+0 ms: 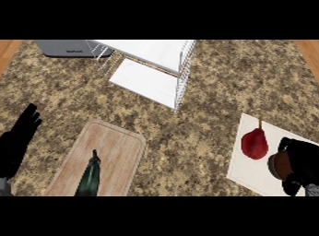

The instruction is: Pick the cupcake from the placemat and place it in the tiered shelf

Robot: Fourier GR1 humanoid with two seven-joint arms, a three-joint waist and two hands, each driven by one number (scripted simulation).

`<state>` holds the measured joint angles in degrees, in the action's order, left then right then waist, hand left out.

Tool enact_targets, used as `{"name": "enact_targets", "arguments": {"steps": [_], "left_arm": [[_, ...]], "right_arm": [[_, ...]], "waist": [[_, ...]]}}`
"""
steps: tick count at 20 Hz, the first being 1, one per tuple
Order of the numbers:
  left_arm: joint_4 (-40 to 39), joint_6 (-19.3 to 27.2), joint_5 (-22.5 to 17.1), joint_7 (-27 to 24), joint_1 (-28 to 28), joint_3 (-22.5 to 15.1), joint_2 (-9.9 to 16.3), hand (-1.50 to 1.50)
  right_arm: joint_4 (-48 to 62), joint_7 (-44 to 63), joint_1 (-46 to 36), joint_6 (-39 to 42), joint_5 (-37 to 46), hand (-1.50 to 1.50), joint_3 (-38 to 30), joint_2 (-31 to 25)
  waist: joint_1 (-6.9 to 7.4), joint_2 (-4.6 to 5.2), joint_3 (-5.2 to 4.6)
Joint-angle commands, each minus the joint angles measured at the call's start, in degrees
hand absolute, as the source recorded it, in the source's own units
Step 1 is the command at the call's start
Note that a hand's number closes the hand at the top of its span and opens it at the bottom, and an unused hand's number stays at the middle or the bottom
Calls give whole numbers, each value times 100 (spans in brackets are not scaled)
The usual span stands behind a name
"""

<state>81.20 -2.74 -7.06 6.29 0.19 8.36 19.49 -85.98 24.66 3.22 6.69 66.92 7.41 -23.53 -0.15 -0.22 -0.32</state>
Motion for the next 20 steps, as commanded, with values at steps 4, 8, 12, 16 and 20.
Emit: {"name": "enact_targets", "arguments": {"steps": [4,8,12,16,20], "left_arm": [[120,11,170,2,-7,-286,-212,0],[-9,-152,179,-13,-321,-331,-90,0],[-5,-108,245,-13,-358,-456,-220,0],[-22,-24,337,14,-372,-477,-237,0],[-154,-103,216,163,-492,-374,-170,0]], "right_arm": [[-640,1434,-1147,376,726,150,1318,1804],[-437,2216,-2081,227,438,150,2201,2313],[-170,3511,-3138,-75,-40,150,2700,2338],[-156,4652,-3970,-500,-689,150,3150,2347],[-627,5245,-4623,-951,-1274,150,3100,2349]], "waist": [[294,38,21],[683,110,18],[729,90,25],[680,59,26],[591,16,22]]}}
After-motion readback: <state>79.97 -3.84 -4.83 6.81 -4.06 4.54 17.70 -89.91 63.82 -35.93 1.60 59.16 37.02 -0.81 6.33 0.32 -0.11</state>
